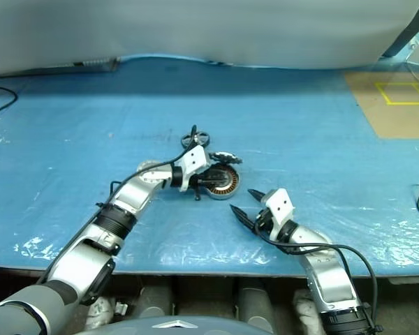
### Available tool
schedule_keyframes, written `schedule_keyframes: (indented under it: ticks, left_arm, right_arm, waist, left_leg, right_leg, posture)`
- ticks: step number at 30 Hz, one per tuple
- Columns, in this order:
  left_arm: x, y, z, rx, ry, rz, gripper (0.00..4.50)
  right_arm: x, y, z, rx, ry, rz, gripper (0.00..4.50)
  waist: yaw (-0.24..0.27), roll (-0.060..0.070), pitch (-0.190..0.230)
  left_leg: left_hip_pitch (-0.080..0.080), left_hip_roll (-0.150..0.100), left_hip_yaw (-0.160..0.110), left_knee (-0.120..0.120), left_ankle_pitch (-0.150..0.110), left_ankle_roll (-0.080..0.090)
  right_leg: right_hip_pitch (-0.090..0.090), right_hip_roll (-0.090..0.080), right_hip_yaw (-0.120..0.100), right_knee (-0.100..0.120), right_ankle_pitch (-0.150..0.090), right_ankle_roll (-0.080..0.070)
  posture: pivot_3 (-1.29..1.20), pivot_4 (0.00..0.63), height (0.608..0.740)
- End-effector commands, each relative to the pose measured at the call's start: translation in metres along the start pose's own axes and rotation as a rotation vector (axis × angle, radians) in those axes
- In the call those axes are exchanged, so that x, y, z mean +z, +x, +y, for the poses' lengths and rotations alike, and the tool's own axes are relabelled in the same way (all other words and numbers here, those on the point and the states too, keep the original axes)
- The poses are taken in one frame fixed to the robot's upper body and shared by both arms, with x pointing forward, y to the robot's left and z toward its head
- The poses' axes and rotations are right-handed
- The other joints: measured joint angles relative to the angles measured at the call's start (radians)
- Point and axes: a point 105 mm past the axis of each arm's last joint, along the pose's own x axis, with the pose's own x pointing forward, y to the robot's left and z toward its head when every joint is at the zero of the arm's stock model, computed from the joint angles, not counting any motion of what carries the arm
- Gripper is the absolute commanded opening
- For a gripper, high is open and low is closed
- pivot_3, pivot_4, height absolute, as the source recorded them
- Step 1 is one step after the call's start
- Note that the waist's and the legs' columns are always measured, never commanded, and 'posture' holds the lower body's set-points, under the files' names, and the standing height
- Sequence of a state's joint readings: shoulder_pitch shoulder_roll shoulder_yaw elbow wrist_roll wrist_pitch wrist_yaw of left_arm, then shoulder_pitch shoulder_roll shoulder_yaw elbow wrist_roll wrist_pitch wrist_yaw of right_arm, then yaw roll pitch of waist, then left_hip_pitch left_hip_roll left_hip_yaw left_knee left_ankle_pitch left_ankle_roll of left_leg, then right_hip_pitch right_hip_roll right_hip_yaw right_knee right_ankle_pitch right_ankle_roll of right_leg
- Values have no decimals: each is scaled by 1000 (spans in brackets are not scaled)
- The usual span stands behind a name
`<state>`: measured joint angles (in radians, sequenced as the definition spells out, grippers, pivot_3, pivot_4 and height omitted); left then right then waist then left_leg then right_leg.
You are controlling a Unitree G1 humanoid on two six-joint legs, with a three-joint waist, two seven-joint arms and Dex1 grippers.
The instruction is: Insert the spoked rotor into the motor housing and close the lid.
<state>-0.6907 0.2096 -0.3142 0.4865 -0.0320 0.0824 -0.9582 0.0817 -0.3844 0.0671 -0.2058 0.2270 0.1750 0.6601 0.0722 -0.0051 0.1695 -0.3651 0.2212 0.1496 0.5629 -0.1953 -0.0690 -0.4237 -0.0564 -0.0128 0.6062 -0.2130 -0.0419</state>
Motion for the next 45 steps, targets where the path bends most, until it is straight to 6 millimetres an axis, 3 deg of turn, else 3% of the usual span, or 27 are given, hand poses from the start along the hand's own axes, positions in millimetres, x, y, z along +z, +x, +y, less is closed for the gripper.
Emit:
schedule_keyframes:
  ticks: [1, 4, 5, 12, 15, 19, 26, 29, 32, 35, 40, 45]
  left_arm:
    - [1, 0, -1, -14, 19, 7, 665]
    - [-1, -3, 0, -13, 16, 12, 665]
    - [-1, -4, 0, -12, 15, 12, 1387]
    - [7, -14, -2, -5, -22, -49, 3720]
    - [15, -20, -7, -23, -42, -89, 3720]
    - [22, -28, -12, -30, -46, -109, 2708]
    - [22, -49, -15, 23, -74, -152, 135]
    - [15, -61, -17, 73, -60, -171, 34]
    - [6, -71, -20, 129, -49, -191, 0]
    - [-5, -83, -21, 240, -59, -219, 0]
    - [-20, -95, -40, 298, -106, -255, 0]
    - [-32, -99, -47, 346, -115, -252, 0]
  right_arm:
    - [8, 0, 4, 17, -12, -25, 3562]
    - [8, 0, 4, 17, -11, -20, 3562]
    - [7, 0, 4, 18, -11, -19, 3562]
    - [12, -1, 0, 14, -14, -24, 3562]
    - [14, -4, -2, 12, -15, -24, 3562]
    - [17, -6, -5, 11, -17, -25, 3562]
    - [41, -5, -16, -30, 14, 7, 3562]
    - [57, -1, -13, 4, 31, 16, 3562]
    - [69, 4, -7, 54, 26, 27, 2979]
    - [75, 11, 3, 117, -6, 56, 1957]
    - [66, 27, 5, 132, -19, 201, 101]
    - [79, 43, 7, 153, -12, 216, 44]
  waist:
    - [0, 0, 0]
    - [0, 0, 0]
    - [0, 0, 0]
    - [-1, 0, 0]
    - [-1, 0, 0]
    - [-1, 0, 0]
    - [-3, 0, 0]
    - [-4, 1, 0]
    - [-2, 1, 0]
    - [-2, 1, 0]
    - [-2, 1, 0]
    - [-2, 1, 0]
  left_leg:
    - [0, 0, 0, 0, 0, 0]
    - [0, 0, 0, 0, 0, 0]
    - [0, 0, 0, 0, 0, 0]
    - [0, 0, 0, 0, 0, 0]
    - [0, 0, 0, 0, 0, 0]
    - [0, 0, 0, 0, 0, 0]
    - [1, 0, 0, 0, 0, 0]
    - [1, 1, 0, -1, 0, 0]
    - [1, 1, 0, -1, 0, 0]
    - [1, 1, 0, -1, 0, 0]
    - [1, 1, 0, -1, 0, 0]
    - [4, 1, 0, -1, 0, 0]
  right_leg:
    - [0, 0, 0, 0, 0, 0]
    - [0, 0, 0, 0, 0, 0]
    - [0, 0, 0, 0, 0, 0]
    - [0, 0, 0, 0, 0, 0]
    - [0, 0, 0, 0, 0, 0]
    - [0, 0, 0, 0, 0, 0]
    - [0, 0, 0, 0, 0, 0]
    - [0, 0, 0, 0, 0, 0]
    - [0, 0, 0, 0, 0, 0]
    - [0, 0, 0, -1, 0, 0]
    - [0, 0, 0, 0, 0, 0]
    - [0, 0, 0, 0, 0, 0]
  posture:
    - [0, 150, 740]
    - [0, 150, 740]
    - [0, 150, 740]
    - [0, 150, 740]
    - [0, 150, 740]
    - [0, 150, 740]
    - [0, 150, 740]
    - [0, 150, 740]
    - [0, 150, 740]
    - [0, 150, 740]
    - [0, 150, 740]
    - [0, 150, 740]
